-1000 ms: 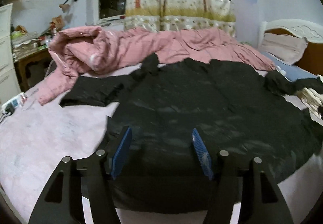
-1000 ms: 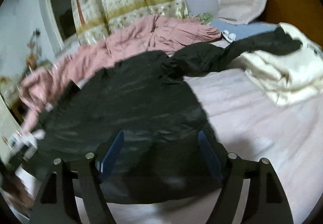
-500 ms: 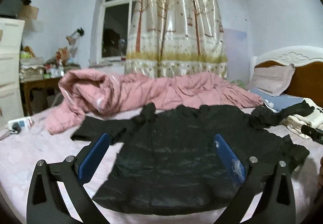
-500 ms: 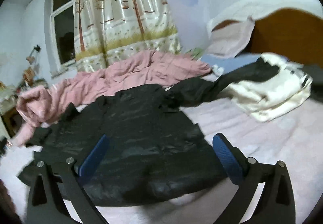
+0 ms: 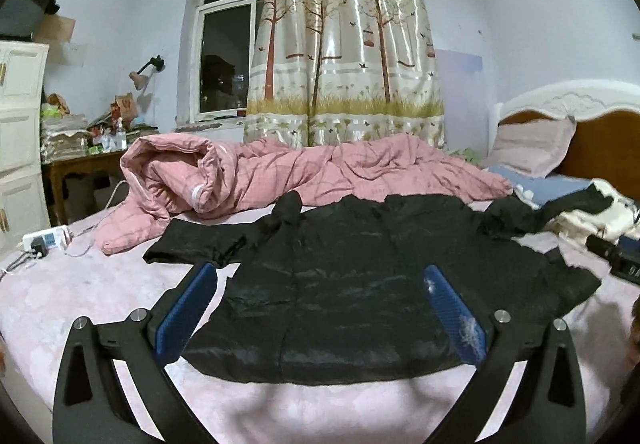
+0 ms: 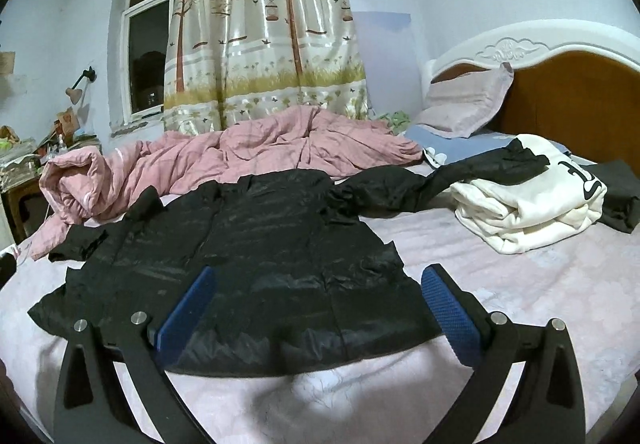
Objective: Fold large clothes
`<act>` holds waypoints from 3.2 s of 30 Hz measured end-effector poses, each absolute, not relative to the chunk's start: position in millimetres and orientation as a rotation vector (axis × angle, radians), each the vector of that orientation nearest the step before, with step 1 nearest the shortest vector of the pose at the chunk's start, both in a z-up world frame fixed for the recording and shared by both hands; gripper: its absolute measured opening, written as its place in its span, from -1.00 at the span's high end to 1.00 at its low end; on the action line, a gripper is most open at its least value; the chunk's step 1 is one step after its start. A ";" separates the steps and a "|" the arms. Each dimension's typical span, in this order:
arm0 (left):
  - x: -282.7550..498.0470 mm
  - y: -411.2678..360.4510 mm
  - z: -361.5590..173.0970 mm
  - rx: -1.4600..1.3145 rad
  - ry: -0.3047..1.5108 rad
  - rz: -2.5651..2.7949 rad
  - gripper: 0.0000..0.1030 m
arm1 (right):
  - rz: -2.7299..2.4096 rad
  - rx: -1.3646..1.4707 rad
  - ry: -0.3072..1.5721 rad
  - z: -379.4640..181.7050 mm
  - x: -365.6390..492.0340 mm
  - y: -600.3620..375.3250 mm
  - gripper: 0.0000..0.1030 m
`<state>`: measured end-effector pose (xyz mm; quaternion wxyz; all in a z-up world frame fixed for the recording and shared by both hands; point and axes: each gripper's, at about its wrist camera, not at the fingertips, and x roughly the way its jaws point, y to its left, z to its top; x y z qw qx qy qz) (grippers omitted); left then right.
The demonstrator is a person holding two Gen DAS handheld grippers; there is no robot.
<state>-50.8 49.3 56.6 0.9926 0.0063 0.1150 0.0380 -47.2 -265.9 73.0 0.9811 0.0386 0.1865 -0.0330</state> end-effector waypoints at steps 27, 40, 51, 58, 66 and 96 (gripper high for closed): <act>6.3 31.0 -35.2 0.476 0.653 0.030 -0.95 | 0.042 -0.576 0.618 5.8 -23.6 -200.1 -1.00; 30.1 62.8 -26.9 0.358 0.753 0.017 0.66 | -0.093 -0.416 0.719 -1.5 19.2 -234.7 0.37; -77.8 76.8 10.2 0.260 0.786 0.009 0.61 | -0.002 -0.286 0.778 33.1 -87.8 -239.4 0.44; -82.3 78.4 36.6 0.241 0.733 0.042 0.35 | -0.017 -0.156 0.791 68.3 -88.9 -260.4 -0.15; -25.5 77.2 64.0 0.337 0.672 0.045 0.25 | 0.051 -0.234 0.751 98.5 -22.6 -252.7 -0.35; 61.7 82.4 50.5 0.314 0.370 0.031 -0.94 | -0.040 -0.017 0.483 70.7 78.1 -294.0 -0.69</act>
